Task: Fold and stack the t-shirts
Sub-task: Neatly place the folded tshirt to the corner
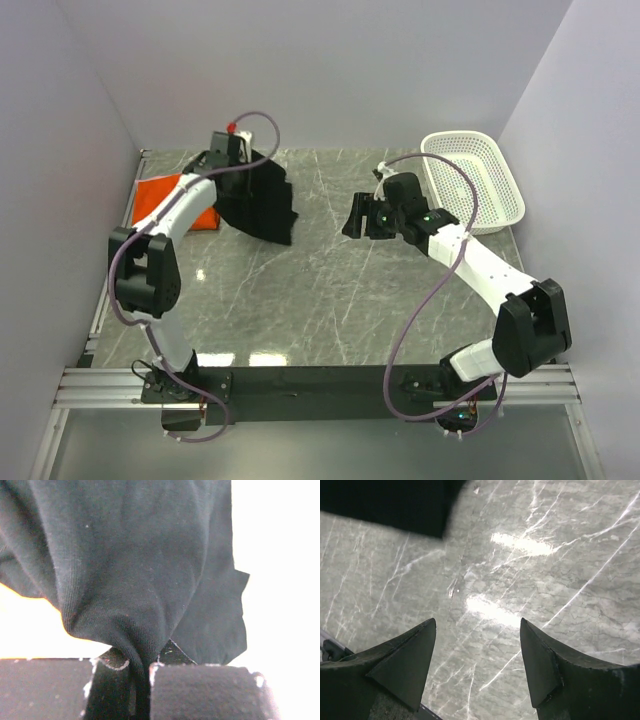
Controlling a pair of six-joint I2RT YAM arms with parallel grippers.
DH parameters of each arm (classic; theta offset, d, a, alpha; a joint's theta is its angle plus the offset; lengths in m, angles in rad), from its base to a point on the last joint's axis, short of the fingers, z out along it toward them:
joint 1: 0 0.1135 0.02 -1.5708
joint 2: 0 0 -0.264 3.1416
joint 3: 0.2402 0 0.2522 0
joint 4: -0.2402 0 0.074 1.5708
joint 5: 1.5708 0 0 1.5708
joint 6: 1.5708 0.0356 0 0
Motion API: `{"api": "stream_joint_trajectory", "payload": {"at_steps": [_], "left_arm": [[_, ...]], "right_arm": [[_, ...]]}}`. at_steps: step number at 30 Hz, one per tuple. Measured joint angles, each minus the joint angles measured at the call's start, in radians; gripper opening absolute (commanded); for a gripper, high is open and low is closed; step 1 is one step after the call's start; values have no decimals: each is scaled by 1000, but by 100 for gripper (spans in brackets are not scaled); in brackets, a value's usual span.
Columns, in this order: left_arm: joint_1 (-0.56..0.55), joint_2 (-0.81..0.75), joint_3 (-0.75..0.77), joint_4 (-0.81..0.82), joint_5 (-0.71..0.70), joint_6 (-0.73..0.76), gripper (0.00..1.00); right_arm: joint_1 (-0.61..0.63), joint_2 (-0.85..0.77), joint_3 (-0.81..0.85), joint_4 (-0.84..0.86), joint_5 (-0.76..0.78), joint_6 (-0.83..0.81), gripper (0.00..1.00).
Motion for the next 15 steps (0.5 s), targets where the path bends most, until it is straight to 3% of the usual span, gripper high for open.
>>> {"api": "stream_joint_trajectory", "payload": {"at_steps": [6,15], "left_arm": [[106,89,187,-83,40,68,0],[253,145,238,-197,89,142,0]], "right_arm": [[-48,10,-2,19,-84,-20,75],[-80,10,-17,66,-188,-26,75]]}}
